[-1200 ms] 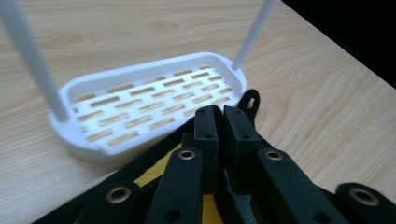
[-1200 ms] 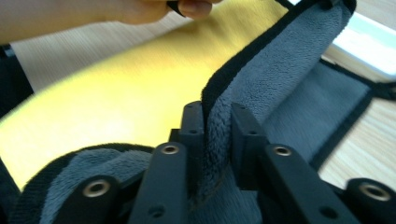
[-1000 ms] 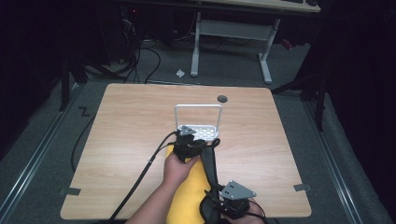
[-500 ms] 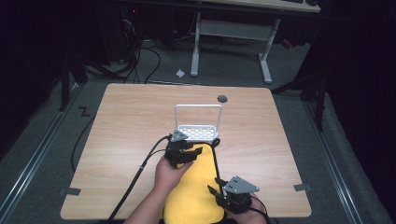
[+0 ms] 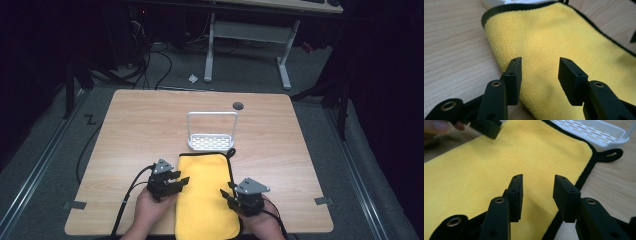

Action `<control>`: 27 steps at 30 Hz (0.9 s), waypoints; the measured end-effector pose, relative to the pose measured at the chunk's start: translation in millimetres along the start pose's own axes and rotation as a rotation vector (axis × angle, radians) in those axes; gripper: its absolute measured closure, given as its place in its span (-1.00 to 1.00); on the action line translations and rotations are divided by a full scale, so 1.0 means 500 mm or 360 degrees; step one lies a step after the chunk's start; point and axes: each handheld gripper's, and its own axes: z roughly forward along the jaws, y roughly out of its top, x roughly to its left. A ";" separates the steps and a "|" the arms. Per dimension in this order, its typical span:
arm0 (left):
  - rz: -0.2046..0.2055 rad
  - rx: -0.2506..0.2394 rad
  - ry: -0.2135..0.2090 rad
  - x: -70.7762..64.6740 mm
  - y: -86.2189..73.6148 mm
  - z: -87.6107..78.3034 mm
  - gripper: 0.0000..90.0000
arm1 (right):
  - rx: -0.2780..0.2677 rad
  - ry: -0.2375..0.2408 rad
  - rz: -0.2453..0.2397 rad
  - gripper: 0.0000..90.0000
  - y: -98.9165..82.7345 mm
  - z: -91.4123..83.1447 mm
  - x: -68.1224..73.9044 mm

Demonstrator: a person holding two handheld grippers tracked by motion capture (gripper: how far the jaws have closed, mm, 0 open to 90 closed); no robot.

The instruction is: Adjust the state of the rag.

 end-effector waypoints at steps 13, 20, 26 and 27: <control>0.0022 0.0047 0.0004 -0.007 0.001 0.026 0.76 | 0.0225 -0.0093 0.0061 0.93 0.051 0.112 -0.086; 0.0058 0.0058 -0.0083 -0.042 -0.001 0.038 0.71 | 0.0236 -0.0098 0.0038 0.90 0.025 0.080 -0.100; 0.0135 0.0068 -0.0147 -0.084 -0.011 0.043 0.69 | 0.0242 -0.0103 0.0050 0.87 -0.004 0.038 -0.113; 0.0148 0.0067 -0.0145 -0.088 -0.012 0.042 0.68 | 0.0235 -0.0094 0.0053 0.87 -0.009 0.034 -0.116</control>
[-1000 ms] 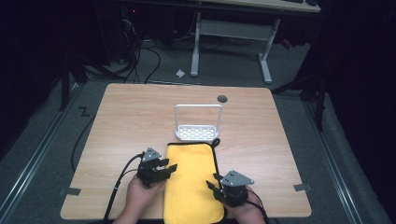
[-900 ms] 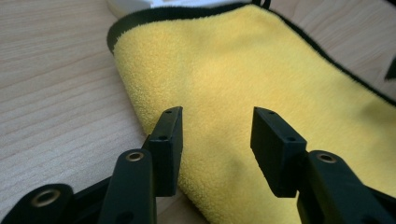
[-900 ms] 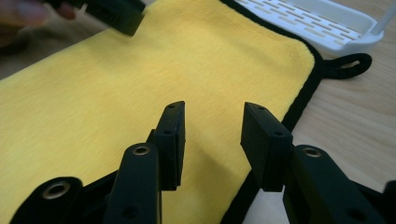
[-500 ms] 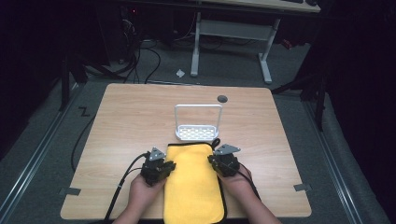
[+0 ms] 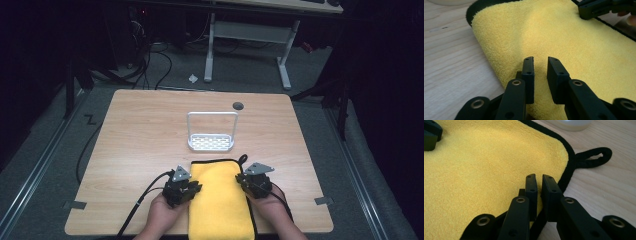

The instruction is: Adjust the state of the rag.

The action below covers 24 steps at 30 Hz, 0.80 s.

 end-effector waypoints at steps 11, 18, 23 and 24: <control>-0.0248 -0.0151 0.0081 0.067 0.026 -0.024 0.06 | -0.0007 0.0027 -0.0005 0.84 -0.013 -0.010 0.013; -0.0408 -0.0061 0.0056 0.108 0.050 0.027 0.21 | -0.0005 0.0046 0.0013 0.81 -0.016 -0.013 0.012; -0.0321 -0.0067 0.0072 0.106 0.046 0.033 0.68 | -0.0023 0.0073 0.0047 0.72 -0.017 -0.016 0.007; -0.0298 -0.0073 0.0081 0.103 0.044 0.033 0.68 | -0.0033 0.0078 0.0047 0.67 -0.016 -0.017 0.006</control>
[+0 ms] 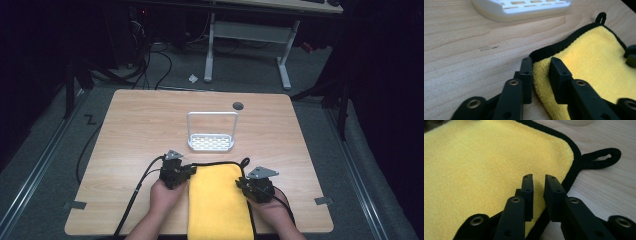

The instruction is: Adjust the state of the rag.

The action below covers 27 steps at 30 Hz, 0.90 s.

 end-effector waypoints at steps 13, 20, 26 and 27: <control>0.0042 -0.0028 0.0014 -0.006 -0.007 -0.001 0.67 | -0.0038 -0.0130 0.0149 -0.12 0.062 0.063 -0.027; 0.0023 -0.0028 -0.0003 -0.004 -0.008 -0.002 0.66 | 0.0063 -0.0169 0.0108 0.20 0.068 0.076 -0.016; 0.0030 -0.0027 -0.0006 -0.005 -0.010 -0.003 0.66 | 0.0025 -0.0080 0.0184 0.63 0.059 0.070 -0.020; 0.0028 -0.0028 -0.0006 -0.005 -0.010 -0.003 0.66 | 0.0024 -0.0064 0.0184 0.69 0.059 0.070 -0.021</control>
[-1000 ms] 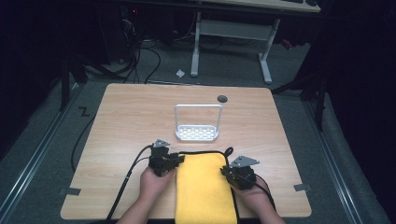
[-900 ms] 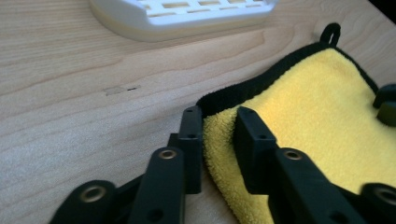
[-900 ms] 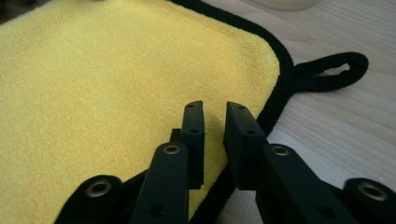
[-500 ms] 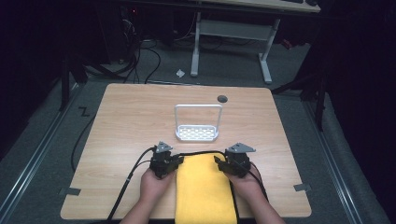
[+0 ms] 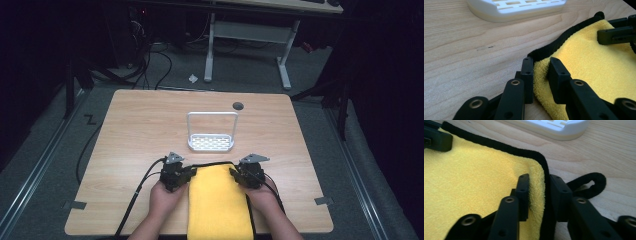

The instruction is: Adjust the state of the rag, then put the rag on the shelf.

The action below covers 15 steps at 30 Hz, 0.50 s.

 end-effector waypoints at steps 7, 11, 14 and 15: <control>0.0002 -0.0001 0.0009 -0.001 0.000 0.000 0.66 | -0.0037 0.0002 -0.0072 0.81 -0.006 -0.001 0.007; 0.0001 -0.0010 0.0017 -0.002 -0.001 -0.002 0.69 | -0.0075 -0.0013 -0.0094 0.81 -0.007 -0.011 0.012; 0.0007 -0.0038 -0.0020 0.000 0.001 -0.007 0.79 | -0.0106 -0.0008 -0.0108 0.81 -0.008 -0.018 0.012; 0.0014 -0.0048 -0.0021 -0.001 0.001 -0.008 0.81 | -0.0115 -0.0009 -0.0104 0.81 -0.009 -0.019 0.012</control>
